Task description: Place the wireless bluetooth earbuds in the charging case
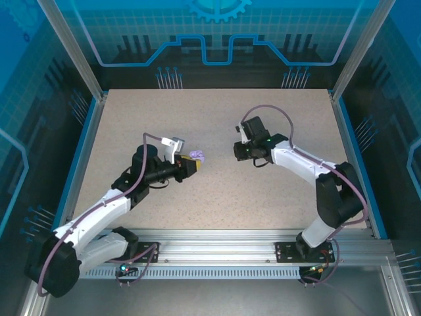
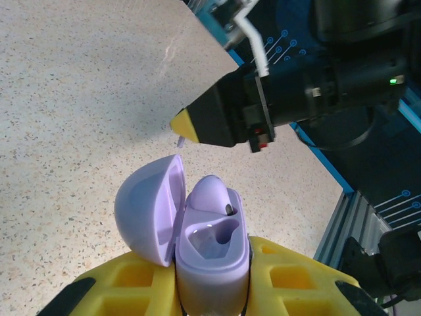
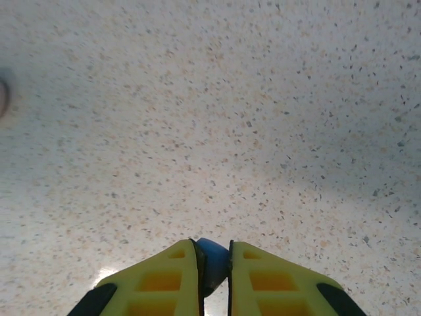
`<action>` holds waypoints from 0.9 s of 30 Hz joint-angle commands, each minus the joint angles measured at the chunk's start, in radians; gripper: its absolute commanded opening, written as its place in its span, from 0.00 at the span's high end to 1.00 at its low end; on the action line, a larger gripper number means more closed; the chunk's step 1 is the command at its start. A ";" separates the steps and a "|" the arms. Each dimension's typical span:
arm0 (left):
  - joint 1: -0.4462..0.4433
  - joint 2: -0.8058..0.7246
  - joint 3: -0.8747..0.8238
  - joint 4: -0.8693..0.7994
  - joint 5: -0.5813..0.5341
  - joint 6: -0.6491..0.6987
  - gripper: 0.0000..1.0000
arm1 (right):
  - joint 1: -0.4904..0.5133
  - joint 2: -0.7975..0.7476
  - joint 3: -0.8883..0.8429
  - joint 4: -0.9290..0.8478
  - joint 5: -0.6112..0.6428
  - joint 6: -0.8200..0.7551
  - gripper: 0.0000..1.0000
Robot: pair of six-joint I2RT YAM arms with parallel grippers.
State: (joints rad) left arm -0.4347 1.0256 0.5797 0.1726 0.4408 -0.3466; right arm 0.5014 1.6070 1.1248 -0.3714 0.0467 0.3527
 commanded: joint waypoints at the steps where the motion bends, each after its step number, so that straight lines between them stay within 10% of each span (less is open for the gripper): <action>1: -0.005 0.032 -0.002 0.073 -0.001 -0.031 0.82 | -0.014 -0.066 -0.028 0.046 -0.056 0.014 0.86; 27: -0.070 0.349 -0.018 0.518 0.121 0.066 0.82 | 0.051 -0.443 -0.172 0.150 -0.279 -0.016 0.84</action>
State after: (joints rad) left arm -0.4942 1.3739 0.5785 0.5232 0.4965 -0.3595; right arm 0.5308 1.1950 0.9615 -0.2565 -0.2024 0.3546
